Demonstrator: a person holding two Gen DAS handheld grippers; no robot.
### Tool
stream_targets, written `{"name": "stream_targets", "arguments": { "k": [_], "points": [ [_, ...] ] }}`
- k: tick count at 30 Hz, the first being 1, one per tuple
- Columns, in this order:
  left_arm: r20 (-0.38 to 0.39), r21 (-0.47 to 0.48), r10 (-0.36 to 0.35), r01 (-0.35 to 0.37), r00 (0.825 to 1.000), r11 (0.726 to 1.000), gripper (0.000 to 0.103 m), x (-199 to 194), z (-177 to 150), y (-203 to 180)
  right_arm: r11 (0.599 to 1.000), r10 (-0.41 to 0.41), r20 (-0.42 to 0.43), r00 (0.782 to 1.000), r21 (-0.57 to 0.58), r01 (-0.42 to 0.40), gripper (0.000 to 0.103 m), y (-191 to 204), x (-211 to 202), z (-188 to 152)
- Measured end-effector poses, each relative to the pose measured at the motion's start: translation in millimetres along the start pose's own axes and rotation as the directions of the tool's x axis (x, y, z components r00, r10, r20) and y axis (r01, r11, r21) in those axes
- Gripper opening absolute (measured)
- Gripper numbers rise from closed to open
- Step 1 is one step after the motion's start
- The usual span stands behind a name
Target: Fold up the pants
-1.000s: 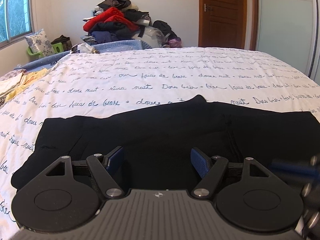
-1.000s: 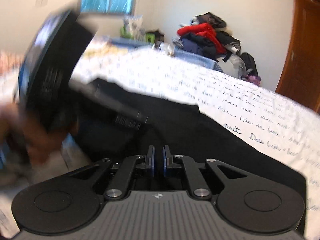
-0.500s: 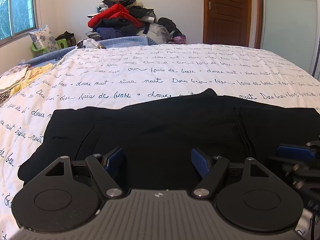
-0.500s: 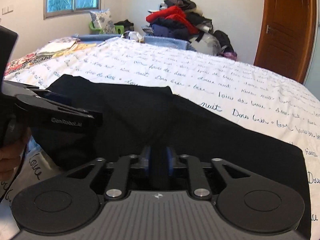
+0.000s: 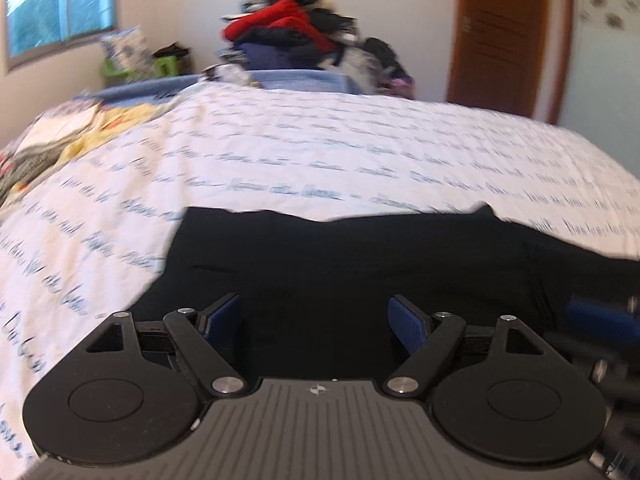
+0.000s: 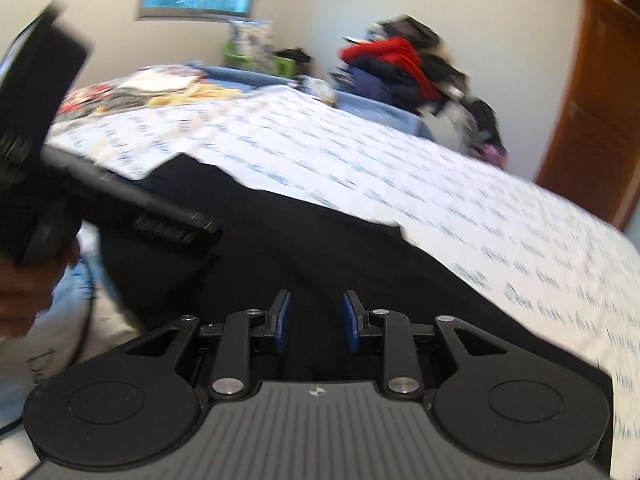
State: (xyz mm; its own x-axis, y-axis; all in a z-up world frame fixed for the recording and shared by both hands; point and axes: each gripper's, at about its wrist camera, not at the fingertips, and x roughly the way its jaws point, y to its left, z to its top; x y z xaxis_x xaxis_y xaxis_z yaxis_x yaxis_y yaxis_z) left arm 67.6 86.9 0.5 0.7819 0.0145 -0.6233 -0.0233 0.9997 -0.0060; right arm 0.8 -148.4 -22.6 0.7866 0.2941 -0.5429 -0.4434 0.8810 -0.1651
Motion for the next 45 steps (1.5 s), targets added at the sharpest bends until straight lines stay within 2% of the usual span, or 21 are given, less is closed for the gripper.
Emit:
{"name": "stream_targets", "arguments": {
  "k": [3,5,9,14,18,22,26,27,28,29,31,32,34,36,38,39,40,41,43,44,45],
  "points": [
    [-0.003,-0.080,0.025,-0.025,1.000,0.996,0.085,-8.8,7.5,31.1,0.994,0.049,0.004,0.999,-0.101,-0.048,0.034,26.7,5.6,9.4],
    [-0.011,-0.127,0.040,-0.041,0.999,0.991,0.087,-13.3,12.6,51.4,0.982,0.082,0.014,0.997,-0.171,-0.078,0.050,45.6,7.9,12.4],
    [-0.069,-0.230,0.021,-0.037,0.997,0.972,0.088,-17.8,14.2,90.8,0.943,0.142,0.004,0.990,-0.304,-0.134,0.050,75.6,14.9,12.9],
    [-0.163,-0.404,-0.110,0.036,0.980,0.914,0.088,-14.0,5.4,132.3,0.886,0.143,-0.037,0.989,-0.441,-0.144,0.050,104.2,34.7,8.6],
    [-0.207,-0.522,-0.257,0.116,0.944,0.845,0.088,-6.7,-3.5,149.0,0.817,0.090,-0.005,0.996,-0.571,-0.077,0.050,136.2,48.6,3.9],
    [-0.215,-0.638,-0.405,0.186,0.889,0.747,0.089,5.7,-13.2,159.5,0.763,0.066,0.060,0.996,-0.646,-0.012,0.050,163.4,64.5,4.7],
    [-0.165,-0.725,-0.507,0.244,0.846,0.644,0.092,16.7,-21.0,169.9,0.719,0.036,0.129,0.991,-0.692,0.064,0.047,179.8,83.5,7.2],
    [-0.150,-0.741,-0.523,0.255,0.839,0.621,0.092,18.9,-22.3,171.0,0.710,0.035,0.140,0.990,-0.700,0.074,0.043,181.8,87.2,7.3],
    [-0.134,-0.756,-0.537,0.264,0.833,0.598,0.092,21.0,-23.5,171.4,0.701,0.037,0.140,0.990,-0.709,0.074,0.027,183.6,90.2,7.2],
    [-0.120,-0.767,-0.550,0.275,0.826,0.580,0.093,23.7,-23.5,171.4,0.702,0.043,0.138,0.990,-0.709,0.069,0.020,184.4,93.1,7.6],
    [-0.091,-0.777,-0.571,0.301,0.816,0.553,0.094,30.4,-22.1,168.3,0.743,0.068,0.152,0.986,-0.667,0.052,0.013,178.0,90.4,12.6],
    [-0.080,-0.781,-0.574,0.307,0.815,0.544,0.094,34.5,-20.9,166.5,0.792,0.095,0.145,0.985,-0.610,0.013,0.013,169.5,87.6,19.6],
    [-0.051,-0.788,-0.574,0.320,0.818,0.526,0.093,43.6,-16.9,164.0,0.891,0.172,0.120,0.978,-0.443,-0.102,0.013,146.3,81.3,39.9],
    [-0.028,-0.792,-0.563,0.326,0.826,0.517,0.092,52.8,-12.1,160.0,0.938,0.244,0.119,0.963,-0.282,-0.203,0.013,118.9,75.9,56.2],
    [-0.031,-0.793,-0.547,0.313,0.836,0.523,0.088,63.3,-6.2,157.4,0.943,0.299,0.113,0.947,-0.187,-0.276,0.013,99.0,73.3,65.7],
    [-0.040,-0.791,-0.537,0.301,0.843,0.532,0.085,67.1,-4.4,155.7,0.930,0.344,0.076,0.936,-0.165,-0.328,0.013,92.8,73.6,68.9],
    [-0.046,-0.792,-0.527,0.291,0.849,0.537,0.085,69.9,-3.1,154.6,0.908,0.399,0.031,0.916,-0.152,-0.390,0.013,88.2,73.4,72.5],
    [-0.045,-0.792,-0.522,0.288,0.852,0.538,0.084,71.7,-1.4,154.1,0.886,0.451,0.025,0.892,-0.135,-0.444,0.013,82.2,68.5,73.9],
    [-0.043,-0.787,-0.511,0.286,0.859,0.547,0.083,71.9,0.1,153.4,0.855,0.518,0.065,0.853,-0.074,-0.513,0.013,64.7,60.4,78.4],
    [-0.047,-0.782,-0.501,0.280,0.864,0.557,0.081,71.8,0.6,152.4,0.859,0.512,0.084,0.855,-0.023,-0.512,0.013,54.1,61.0,81.5],
    [-0.053,-0.777,-0.490,0.272,0.870,0.568,0.077,71.4,0.9,151.3,0.875,0.479,0.094,0.873,0.028,-0.483,0.013,44.1,65.9,83.8]
  ]
}}
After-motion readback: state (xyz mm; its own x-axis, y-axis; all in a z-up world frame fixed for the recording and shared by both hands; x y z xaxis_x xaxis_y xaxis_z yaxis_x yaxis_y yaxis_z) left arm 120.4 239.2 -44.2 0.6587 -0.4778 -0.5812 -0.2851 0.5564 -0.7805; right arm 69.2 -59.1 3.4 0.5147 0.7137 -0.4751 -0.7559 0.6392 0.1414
